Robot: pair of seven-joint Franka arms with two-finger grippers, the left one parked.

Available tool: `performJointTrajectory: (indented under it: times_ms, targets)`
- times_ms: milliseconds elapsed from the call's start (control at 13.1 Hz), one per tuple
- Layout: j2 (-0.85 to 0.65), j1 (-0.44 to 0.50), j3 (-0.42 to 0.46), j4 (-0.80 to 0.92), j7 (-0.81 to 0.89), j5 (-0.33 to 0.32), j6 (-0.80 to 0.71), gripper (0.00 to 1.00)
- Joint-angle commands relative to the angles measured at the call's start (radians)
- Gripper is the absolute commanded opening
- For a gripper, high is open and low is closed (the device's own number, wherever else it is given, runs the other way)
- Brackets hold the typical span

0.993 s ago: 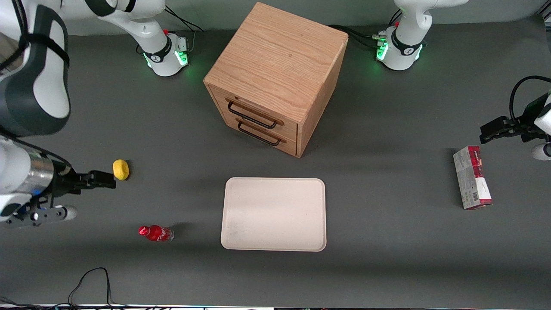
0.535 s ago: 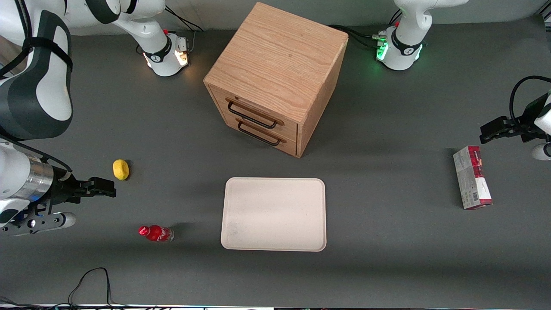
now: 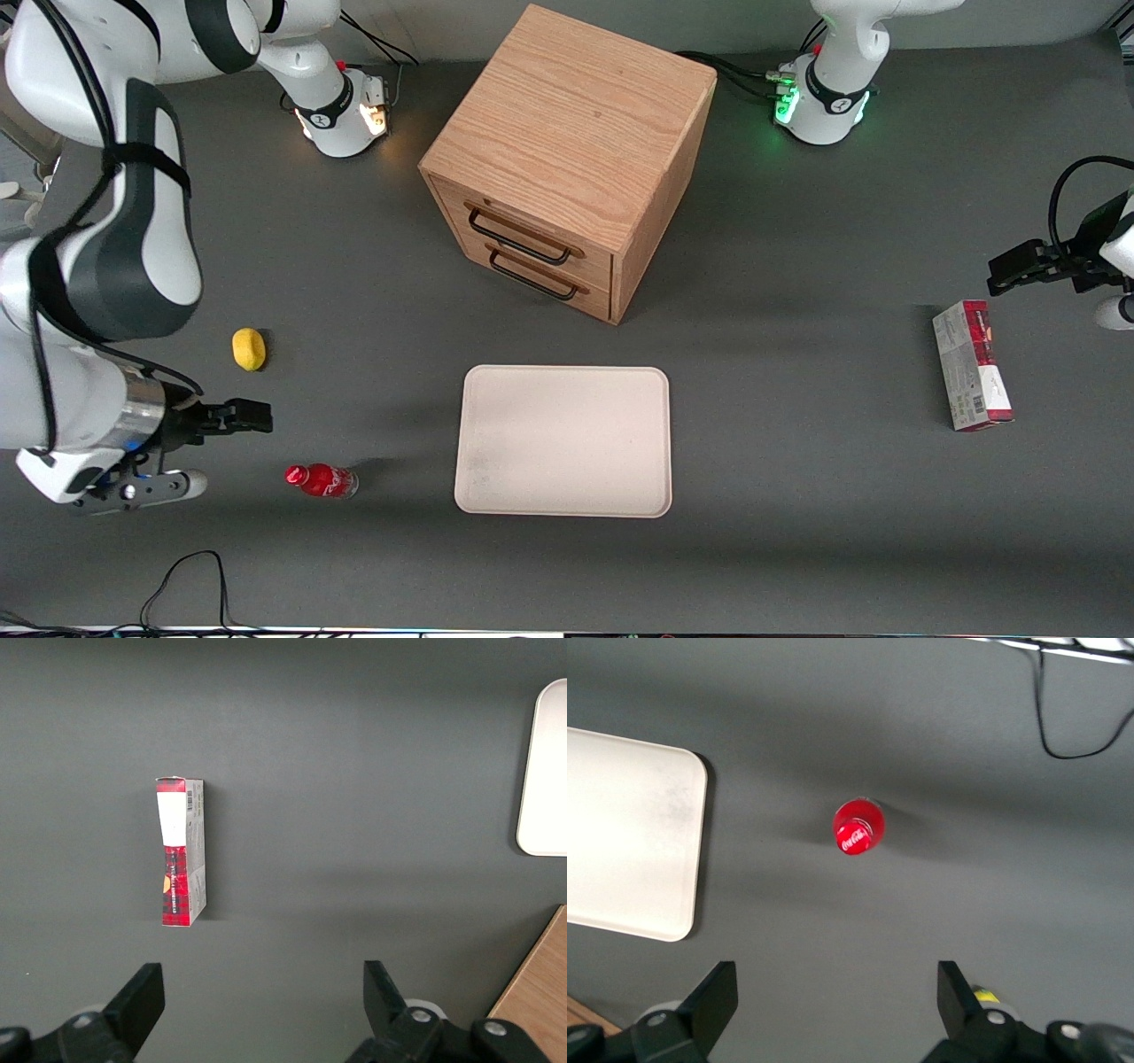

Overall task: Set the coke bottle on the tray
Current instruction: 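Move the open right gripper down over the red Coca-Cola bottle, then close the right gripper around the red bottle's body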

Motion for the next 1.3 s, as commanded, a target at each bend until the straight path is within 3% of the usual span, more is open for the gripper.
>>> performJointTrajectory:
  times_ms: [0, 458, 1069, 1146, 1222]
  targets:
    - [0.061, 0.015, -0.006, 0.023, 0.020, 0.007, 0.081, 1.00]
    - [0.153, 0.016, -0.007, -0.003, 0.031, -0.015, 0.184, 1.00]
    - [0.153, 0.012, -0.009, -0.080, 0.024, -0.018, 0.258, 1.00]
    - [0.153, 0.012, -0.009, -0.080, 0.024, -0.016, 0.258, 0.95]
    - [0.153, 0.013, -0.009, -0.080, 0.028, -0.018, 0.259, 0.62]
